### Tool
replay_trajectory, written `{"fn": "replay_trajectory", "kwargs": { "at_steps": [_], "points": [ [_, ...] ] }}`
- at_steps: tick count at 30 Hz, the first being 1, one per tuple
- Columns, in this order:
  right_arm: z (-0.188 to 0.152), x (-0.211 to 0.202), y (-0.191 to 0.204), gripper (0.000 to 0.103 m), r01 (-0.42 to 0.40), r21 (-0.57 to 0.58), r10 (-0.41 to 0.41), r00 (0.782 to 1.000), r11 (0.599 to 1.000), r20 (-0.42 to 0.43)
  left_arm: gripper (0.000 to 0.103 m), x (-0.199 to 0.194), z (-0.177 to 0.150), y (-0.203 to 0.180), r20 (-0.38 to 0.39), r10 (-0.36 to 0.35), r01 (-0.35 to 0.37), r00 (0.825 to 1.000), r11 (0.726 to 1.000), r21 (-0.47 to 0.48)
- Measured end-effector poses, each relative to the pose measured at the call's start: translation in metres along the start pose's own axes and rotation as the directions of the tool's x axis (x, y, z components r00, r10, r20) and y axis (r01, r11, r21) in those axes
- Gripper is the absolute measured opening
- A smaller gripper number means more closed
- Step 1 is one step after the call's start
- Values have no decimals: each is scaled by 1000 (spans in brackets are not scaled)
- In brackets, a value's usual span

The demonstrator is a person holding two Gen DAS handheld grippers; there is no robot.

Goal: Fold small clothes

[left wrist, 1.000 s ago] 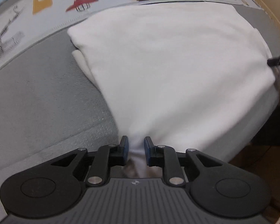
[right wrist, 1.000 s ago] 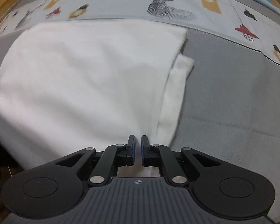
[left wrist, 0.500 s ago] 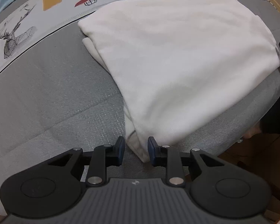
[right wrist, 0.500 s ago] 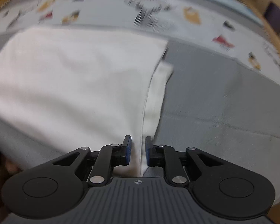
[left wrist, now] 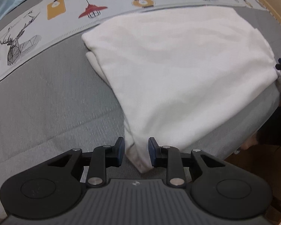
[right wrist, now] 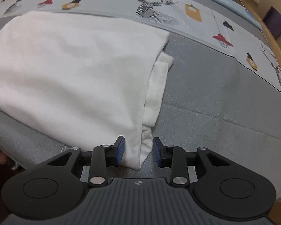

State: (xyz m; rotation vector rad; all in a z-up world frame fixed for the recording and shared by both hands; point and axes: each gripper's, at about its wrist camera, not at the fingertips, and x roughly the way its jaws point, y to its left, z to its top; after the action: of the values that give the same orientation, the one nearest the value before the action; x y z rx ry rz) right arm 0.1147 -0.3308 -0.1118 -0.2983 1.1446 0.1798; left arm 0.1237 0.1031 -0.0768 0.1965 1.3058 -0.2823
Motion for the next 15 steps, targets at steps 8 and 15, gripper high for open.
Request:
{"fn": "replay_trajectory", "kwargs": {
  "at_steps": [8,15],
  "points": [
    [-3,16,6,36,29,-53,-33,996,998,-79,31,8,16,-2,-6,-7,7,1000,1000,-12],
    [6,-13,8,36,61,-19,-60,997,998,51,33,7,18,6,5,87,-87,996,996,-35]
  ]
}}
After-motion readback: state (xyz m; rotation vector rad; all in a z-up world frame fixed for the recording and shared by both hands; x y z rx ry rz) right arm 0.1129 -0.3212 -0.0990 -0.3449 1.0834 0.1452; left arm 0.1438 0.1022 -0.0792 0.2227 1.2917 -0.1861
